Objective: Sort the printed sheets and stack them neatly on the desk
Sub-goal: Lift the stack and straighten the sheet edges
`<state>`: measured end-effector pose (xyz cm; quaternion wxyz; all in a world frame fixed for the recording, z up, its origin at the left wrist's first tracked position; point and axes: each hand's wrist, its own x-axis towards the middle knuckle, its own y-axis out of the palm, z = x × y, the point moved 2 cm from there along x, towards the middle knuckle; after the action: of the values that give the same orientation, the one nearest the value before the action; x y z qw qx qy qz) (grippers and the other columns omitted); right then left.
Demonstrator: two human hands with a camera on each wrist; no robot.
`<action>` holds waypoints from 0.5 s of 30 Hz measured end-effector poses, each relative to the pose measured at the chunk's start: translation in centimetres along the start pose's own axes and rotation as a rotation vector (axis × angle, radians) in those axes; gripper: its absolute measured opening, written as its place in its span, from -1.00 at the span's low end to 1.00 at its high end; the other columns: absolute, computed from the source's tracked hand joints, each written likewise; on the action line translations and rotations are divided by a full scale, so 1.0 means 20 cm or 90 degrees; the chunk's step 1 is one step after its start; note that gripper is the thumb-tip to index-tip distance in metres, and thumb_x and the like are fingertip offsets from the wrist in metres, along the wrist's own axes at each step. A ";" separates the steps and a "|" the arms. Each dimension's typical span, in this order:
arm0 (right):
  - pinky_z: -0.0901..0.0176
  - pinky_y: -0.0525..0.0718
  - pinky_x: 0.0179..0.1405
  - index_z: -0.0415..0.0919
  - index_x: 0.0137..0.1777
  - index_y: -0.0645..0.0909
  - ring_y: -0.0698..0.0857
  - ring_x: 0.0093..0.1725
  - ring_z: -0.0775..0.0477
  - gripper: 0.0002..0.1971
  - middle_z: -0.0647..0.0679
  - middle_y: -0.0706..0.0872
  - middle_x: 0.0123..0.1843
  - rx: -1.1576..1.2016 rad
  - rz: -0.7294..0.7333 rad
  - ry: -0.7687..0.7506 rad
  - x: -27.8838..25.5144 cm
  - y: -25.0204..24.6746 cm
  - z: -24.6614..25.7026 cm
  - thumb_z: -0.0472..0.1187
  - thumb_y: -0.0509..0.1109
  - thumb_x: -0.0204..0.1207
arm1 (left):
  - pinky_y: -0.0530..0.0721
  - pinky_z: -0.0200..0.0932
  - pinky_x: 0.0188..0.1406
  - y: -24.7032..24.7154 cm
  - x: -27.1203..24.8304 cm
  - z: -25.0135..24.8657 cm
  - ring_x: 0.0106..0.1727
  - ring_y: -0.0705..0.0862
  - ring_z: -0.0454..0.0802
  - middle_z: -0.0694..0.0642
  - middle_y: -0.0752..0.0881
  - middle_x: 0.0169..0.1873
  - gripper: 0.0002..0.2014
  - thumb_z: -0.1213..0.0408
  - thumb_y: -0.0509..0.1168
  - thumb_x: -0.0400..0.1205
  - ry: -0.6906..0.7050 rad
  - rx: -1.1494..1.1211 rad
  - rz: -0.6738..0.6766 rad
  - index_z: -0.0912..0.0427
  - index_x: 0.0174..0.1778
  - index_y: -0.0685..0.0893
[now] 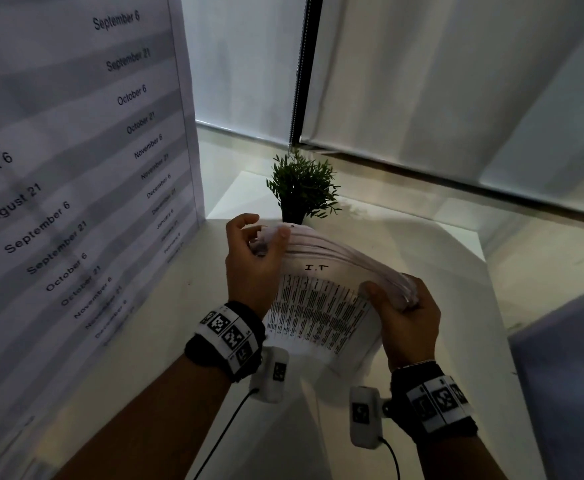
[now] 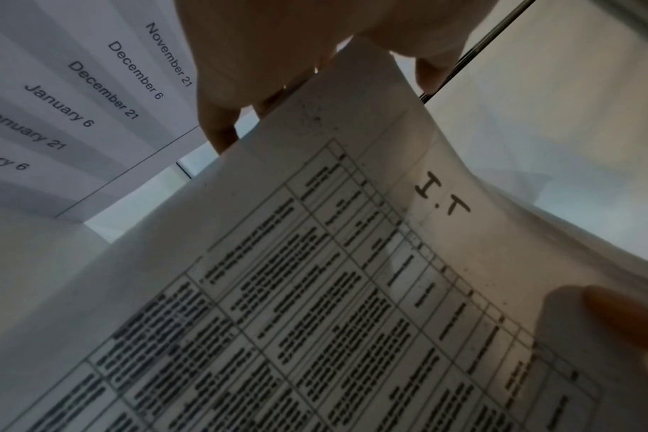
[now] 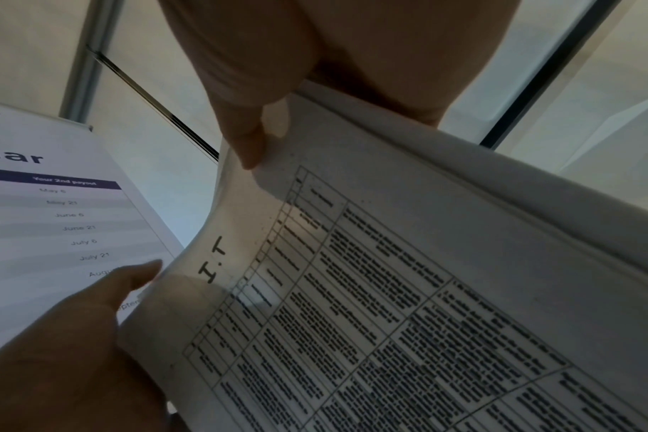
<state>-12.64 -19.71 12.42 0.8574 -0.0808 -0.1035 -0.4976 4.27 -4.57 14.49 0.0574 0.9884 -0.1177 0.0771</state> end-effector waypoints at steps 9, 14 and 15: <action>0.35 0.72 -0.14 -0.23 -0.01 0.70 0.75 -0.15 0.21 -0.77 0.02 0.78 -0.14 0.006 0.003 -0.015 0.00 0.01 0.01 -0.26 0.60 0.35 | 0.63 -0.29 -0.17 0.01 0.04 0.03 -0.10 0.69 -0.16 0.00 0.72 -0.10 -0.80 0.13 0.34 0.62 0.004 0.031 -0.061 0.06 0.13 0.60; 0.15 0.75 -0.05 -0.19 -0.02 0.71 0.77 -0.10 0.06 -0.74 0.01 0.80 -0.14 0.005 -0.003 -0.008 0.00 0.01 0.00 -0.11 0.59 0.33 | 0.59 -0.56 -0.33 0.01 0.03 0.03 -0.19 0.67 -0.43 -0.10 0.69 -0.10 -0.74 0.13 0.37 0.63 0.016 0.034 -0.027 0.09 0.19 0.57; 0.16 0.75 -0.06 -0.20 -0.02 0.71 0.77 -0.10 0.06 -0.73 0.02 0.80 -0.15 0.011 -0.001 -0.005 0.00 0.00 0.00 -0.12 0.59 0.32 | 0.59 -0.56 -0.33 0.00 0.03 0.04 -0.17 0.68 -0.37 -0.11 0.70 -0.10 -0.77 0.14 0.36 0.64 0.019 0.035 -0.028 0.10 0.17 0.58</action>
<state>-12.53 -19.70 12.46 0.8571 -0.0751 -0.1118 -0.4972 4.92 -4.83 13.81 0.0337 0.9907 -0.0931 0.0939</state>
